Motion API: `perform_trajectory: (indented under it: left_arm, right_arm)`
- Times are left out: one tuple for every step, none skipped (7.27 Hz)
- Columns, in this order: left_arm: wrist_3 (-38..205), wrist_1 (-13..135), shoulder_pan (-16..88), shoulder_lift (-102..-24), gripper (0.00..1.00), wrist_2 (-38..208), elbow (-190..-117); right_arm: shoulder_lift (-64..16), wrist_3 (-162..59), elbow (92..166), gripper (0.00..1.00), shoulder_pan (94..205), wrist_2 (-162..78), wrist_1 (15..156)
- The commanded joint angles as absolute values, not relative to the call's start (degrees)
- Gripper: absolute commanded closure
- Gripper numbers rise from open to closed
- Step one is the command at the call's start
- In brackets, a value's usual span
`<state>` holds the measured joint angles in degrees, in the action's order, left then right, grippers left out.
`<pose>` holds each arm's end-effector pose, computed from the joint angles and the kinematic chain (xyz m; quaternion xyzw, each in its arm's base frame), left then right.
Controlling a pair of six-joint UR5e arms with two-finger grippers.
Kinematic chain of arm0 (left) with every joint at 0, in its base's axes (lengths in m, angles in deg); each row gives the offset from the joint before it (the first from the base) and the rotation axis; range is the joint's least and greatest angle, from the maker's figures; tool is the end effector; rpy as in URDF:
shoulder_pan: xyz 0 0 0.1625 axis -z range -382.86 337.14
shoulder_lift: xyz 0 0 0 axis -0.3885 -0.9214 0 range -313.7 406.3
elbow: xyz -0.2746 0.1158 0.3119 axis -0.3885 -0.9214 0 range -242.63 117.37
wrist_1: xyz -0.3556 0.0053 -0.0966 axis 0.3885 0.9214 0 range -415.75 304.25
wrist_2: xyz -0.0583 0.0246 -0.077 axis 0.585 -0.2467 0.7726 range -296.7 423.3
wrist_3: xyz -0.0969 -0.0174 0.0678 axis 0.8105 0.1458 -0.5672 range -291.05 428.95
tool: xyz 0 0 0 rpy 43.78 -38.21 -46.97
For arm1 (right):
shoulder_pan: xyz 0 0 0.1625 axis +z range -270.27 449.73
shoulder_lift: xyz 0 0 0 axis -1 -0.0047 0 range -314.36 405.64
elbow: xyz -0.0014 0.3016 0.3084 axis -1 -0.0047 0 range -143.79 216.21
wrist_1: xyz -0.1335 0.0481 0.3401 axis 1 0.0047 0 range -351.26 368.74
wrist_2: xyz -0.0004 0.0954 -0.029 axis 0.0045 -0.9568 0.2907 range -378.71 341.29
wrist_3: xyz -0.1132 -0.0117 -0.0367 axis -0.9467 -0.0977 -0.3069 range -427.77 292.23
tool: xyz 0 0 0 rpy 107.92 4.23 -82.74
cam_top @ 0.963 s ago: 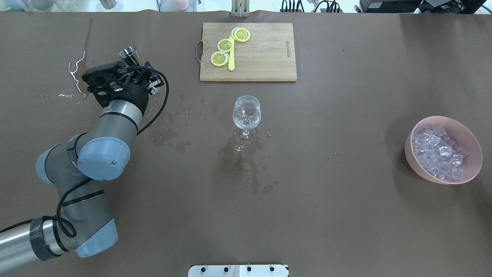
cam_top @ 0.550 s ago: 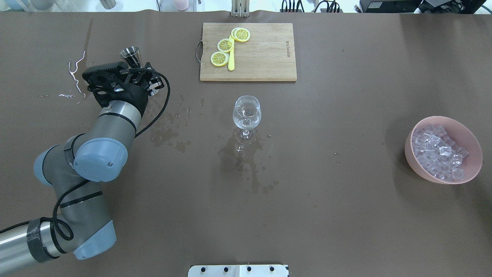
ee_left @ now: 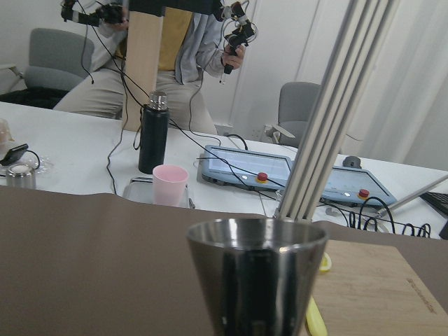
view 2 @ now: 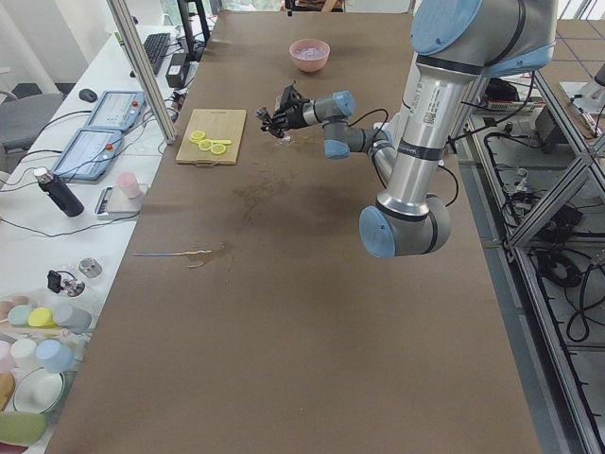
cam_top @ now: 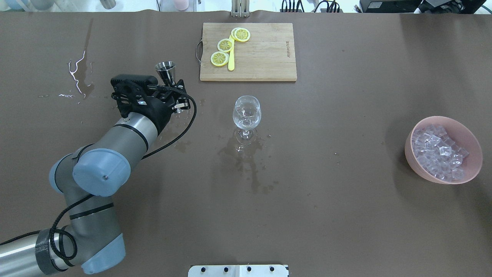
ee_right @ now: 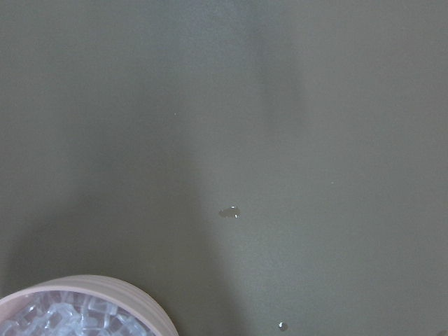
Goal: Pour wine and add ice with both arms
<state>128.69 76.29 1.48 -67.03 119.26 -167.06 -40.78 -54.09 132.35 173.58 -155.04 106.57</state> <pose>0.4255 -0.4122 0.2677 0.4808 0.4420 -0.1496 0.7424 -0.0037 -0.4703 0.6142 -0.0527 -0.3901 0.0538 0.9177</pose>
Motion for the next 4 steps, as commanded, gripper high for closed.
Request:
perform_trajectory:
  left_arm:
    - [124.6, 76.0, 1.0, -71.0, 1.00, 124.6, -167.4]
    - [124.2, 75.7, 1.0, -72.3, 1.00, 125.6, -167.4]
    - [123.8, 75.6, 0.6, -73.2, 1.00, 125.5, -167.5]
    - [123.8, 74.7, 0.5, -73.6, 1.00, 125.5, -167.9]
  right_arm:
    - [-40.9, -54.1, 132.2, 0.00, 173.6, -155.2, 106.6]
    - [-41.0, -54.1, 132.3, 0.00, 173.6, -155.2, 106.6]
    - [-40.9, -54.1, 132.1, 0.00, 173.6, -155.1, 106.7]
    - [-40.9, -54.1, 132.2, 0.00, 173.6, -155.1, 106.6]
